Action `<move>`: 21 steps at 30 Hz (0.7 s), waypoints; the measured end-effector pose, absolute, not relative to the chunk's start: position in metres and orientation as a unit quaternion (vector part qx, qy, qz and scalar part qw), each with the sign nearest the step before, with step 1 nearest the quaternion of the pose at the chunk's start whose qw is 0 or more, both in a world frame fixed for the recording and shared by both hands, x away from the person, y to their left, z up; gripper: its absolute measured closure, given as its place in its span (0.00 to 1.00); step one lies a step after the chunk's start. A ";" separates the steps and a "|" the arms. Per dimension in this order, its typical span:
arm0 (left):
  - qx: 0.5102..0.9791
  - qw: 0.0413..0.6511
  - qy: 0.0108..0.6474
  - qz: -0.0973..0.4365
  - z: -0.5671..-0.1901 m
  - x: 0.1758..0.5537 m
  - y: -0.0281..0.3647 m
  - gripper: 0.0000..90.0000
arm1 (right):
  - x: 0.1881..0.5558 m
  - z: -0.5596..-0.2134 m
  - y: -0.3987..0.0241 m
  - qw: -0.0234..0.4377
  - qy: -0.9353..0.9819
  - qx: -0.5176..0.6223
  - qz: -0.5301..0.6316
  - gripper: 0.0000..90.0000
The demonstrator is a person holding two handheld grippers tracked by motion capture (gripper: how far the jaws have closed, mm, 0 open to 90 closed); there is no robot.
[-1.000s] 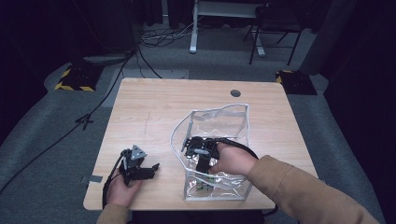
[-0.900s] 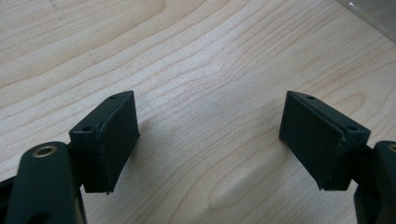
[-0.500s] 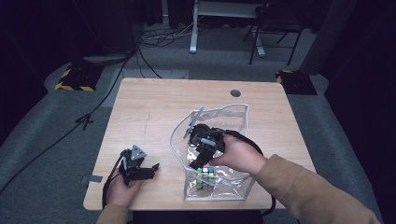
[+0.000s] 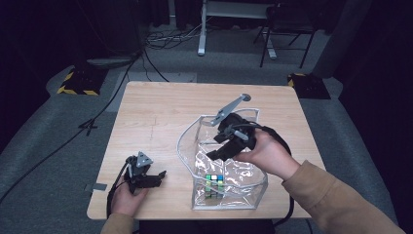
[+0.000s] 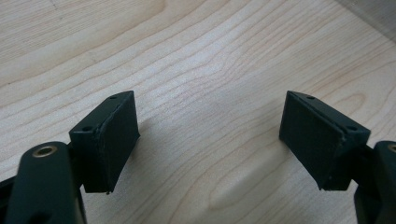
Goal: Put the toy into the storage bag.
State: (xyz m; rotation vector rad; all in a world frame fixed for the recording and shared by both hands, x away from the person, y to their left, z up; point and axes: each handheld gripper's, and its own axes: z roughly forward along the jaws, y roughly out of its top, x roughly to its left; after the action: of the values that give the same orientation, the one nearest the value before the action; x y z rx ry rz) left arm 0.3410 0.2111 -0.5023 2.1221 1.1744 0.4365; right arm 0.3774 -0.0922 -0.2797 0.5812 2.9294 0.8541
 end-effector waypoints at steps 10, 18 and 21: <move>0.809 0.333 0.455 0.167 -0.502 0.344 0.215 0.22 | 0.391 -0.266 -0.142 0.079 0.923 0.214 0.311 0.42; 0.814 0.334 0.446 0.165 -0.503 0.346 0.218 0.22 | 0.405 -0.263 -0.181 0.095 0.907 0.257 0.320 0.42; 0.813 0.333 0.448 0.164 -0.502 0.346 0.219 0.22 | 0.410 -0.263 -0.195 0.100 0.902 0.273 0.320 0.42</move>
State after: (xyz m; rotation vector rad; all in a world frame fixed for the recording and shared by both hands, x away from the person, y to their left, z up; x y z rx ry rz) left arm 0.3460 0.2193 -0.5023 2.1246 1.1716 0.4277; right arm 0.4103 -0.1946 -0.2625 0.8058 2.6659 0.9469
